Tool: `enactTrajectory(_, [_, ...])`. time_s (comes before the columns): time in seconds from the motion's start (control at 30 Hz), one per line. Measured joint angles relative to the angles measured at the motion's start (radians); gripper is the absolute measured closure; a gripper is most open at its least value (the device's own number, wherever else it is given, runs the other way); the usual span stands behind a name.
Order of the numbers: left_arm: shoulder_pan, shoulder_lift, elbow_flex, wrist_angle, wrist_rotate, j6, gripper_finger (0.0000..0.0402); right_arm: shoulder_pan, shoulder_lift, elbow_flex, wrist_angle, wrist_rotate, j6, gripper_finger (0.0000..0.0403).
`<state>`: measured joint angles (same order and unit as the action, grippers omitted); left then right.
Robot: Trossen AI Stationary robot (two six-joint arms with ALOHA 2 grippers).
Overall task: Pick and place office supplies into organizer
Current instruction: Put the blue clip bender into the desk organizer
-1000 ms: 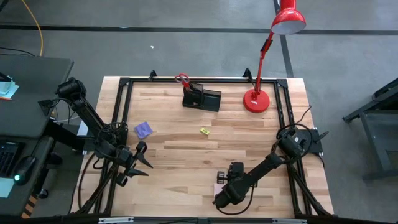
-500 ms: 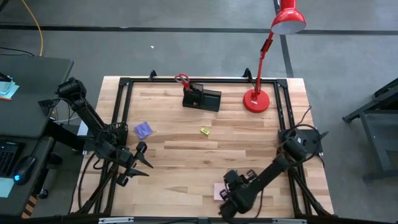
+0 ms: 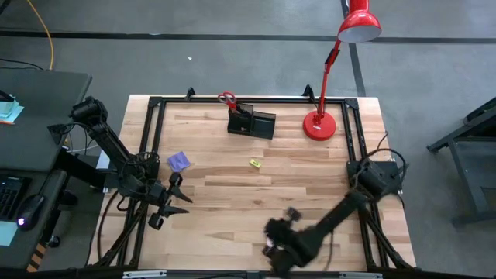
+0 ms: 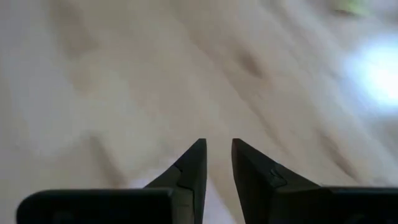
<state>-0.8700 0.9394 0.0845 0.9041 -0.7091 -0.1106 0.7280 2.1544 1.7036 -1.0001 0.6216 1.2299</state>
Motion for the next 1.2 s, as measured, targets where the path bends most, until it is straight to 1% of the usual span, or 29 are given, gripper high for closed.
enactTrajectory(0.07, [0.0,0.0,0.0,0.006,-0.014,-0.007,0.0252,-0.039,0.0,-0.013,0.145,-0.05,-0.202,0.0336])
enactTrajectory(0.1, [0.0,0.0,0.0,0.006,-0.015,-0.017,0.0252,-0.054,-0.001,-0.02,0.184,-0.085,-0.276,0.0336])
enactTrajectory(0.13, [0.0,0.0,0.0,0.006,-0.017,-0.025,0.0252,-0.066,-0.005,-0.03,0.182,-0.114,-0.314,0.0336])
enactTrajectory(0.17, [0.0,0.0,0.0,0.006,-0.018,-0.027,0.0252,-0.073,-0.017,-0.05,0.142,-0.121,-0.314,0.0336])
enactTrajectory(0.2, [0.0,0.0,0.0,0.006,-0.018,-0.028,0.0252,-0.074,-0.034,-0.081,0.109,-0.11,-0.3,0.0336])
enactTrajectory(0.23, [0.0,0.0,0.0,0.006,-0.018,-0.029,0.0252,-0.074,-0.055,-0.118,0.126,-0.092,-0.29,0.0336])
enactTrajectory(0.27, [0.0,0.001,0.0,0.005,-0.018,-0.033,0.0252,-0.074,-0.082,-0.166,0.219,-0.082,-0.295,0.0336])
enactTrajectory(0.3, [0.0,0.001,0.0,0.005,-0.018,-0.034,0.0252,-0.072,-0.113,-0.225,0.359,-0.082,-0.331,0.0336])
enactTrajectory(0.37, [0.0,0.001,0.0,0.001,-0.018,-0.035,0.0252,-0.073,-0.17,-0.354,0.665,-0.146,-0.453,0.0339])
enactTrajectory(0.4, [0.0,0.001,0.0,-0.002,-0.019,-0.035,0.0252,-0.078,-0.197,-0.415,0.767,-0.181,-0.487,0.0341])
enactTrajectory(0.47, [0.0,0.001,0.0,0.002,-0.028,-0.031,0.0252,-0.088,-0.267,-0.513,0.831,-0.231,-0.523,0.0346])
enactTrajectory(0.6, [0.0,0.001,0.0,-0.004,-0.061,-0.038,0.0252,-0.103,-0.463,-0.686,0.923,-0.192,-0.579,0.0356])
enactTrajectory(0.73, [0.0,0.001,0.0,-0.034,-0.063,-0.07,0.0252,-0.163,-0.676,-0.874,1.01,-0.337,-0.598,0.0366])
enactTrajectory(0.83, [0.0,0.001,0.0,-0.033,-0.063,-0.076,0.0252,-0.184,-0.812,-0.981,1.021,-0.372,-0.533,0.0371])
enactTrajectory(0.93, [0.0,0.001,0.0,-0.033,-0.063,-0.056,0.0252,-0.178,-0.906,-1.06,1.014,-0.386,-0.438,0.0375])
enactTrajectory(1.03, [0.0,0.001,0.0,-0.047,-0.067,-0.013,0.0252,-0.168,-0.969,-1.112,1.017,-0.387,-0.397,0.038])
enactTrajectory(1.1, [0.0,0.001,0.0,-0.059,-0.065,0.009,0.0252,-0.153,-0.98,-1.136,1.006,-0.391,-0.301,0.0384])
enactTrajectory(1.2, [0.0,0.001,0.0,-0.075,-0.067,0.056,0.0252,-0.129,-0.98,-1.159,1.011,-0.335,-0.28,0.0388])
